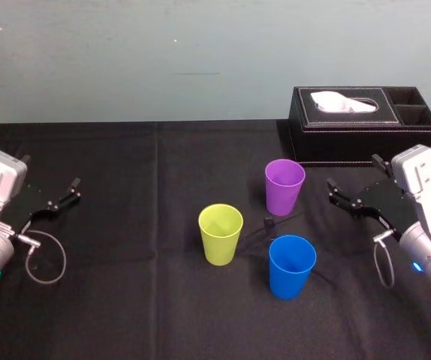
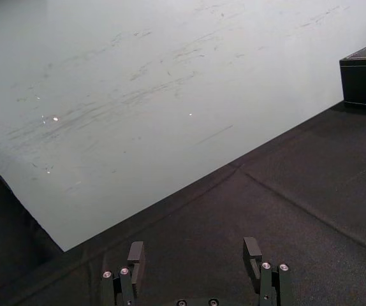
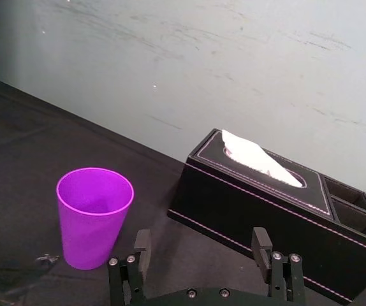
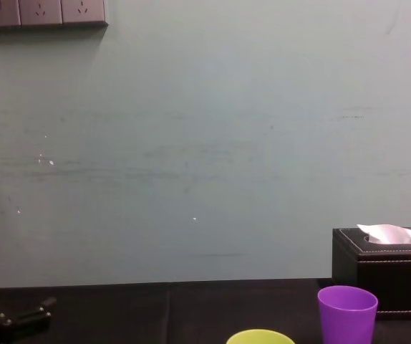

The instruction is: Stack the three plastic cups sequentially using one hand.

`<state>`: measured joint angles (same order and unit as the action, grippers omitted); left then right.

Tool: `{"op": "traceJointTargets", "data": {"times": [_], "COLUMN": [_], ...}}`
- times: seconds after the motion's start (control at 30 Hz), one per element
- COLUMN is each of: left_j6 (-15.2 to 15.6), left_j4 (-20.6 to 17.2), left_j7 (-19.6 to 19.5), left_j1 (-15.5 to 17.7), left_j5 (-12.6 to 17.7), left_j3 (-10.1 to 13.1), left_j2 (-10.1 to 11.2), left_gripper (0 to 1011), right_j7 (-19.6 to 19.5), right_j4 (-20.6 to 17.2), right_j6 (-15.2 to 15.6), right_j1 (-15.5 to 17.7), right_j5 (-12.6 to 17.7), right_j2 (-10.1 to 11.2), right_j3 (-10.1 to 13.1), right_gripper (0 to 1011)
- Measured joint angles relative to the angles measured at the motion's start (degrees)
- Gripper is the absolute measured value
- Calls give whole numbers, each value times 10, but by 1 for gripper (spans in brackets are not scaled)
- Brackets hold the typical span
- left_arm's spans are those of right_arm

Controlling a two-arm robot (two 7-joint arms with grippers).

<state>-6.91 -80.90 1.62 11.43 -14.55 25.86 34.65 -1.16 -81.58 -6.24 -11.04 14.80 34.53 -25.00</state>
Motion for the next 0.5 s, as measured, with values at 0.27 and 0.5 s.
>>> {"op": "traceJointTargets", "data": {"times": [0.27,0.5], "left_j6": [0,0], "left_j4": [0,0], "left_j7": [0,0], "left_j1": [0,0], "left_j5": [0,0], "left_j3": [0,0], "left_j2": [0,0], "left_gripper": [1010,1010], "right_j7": [28,46], "right_j4": [-43,-96], "right_j6": [11,12], "right_j1": [27,63], "right_j5": [18,23], "right_j2": [19,53], "right_j3": [28,55], "right_gripper": [1003,1003]}}
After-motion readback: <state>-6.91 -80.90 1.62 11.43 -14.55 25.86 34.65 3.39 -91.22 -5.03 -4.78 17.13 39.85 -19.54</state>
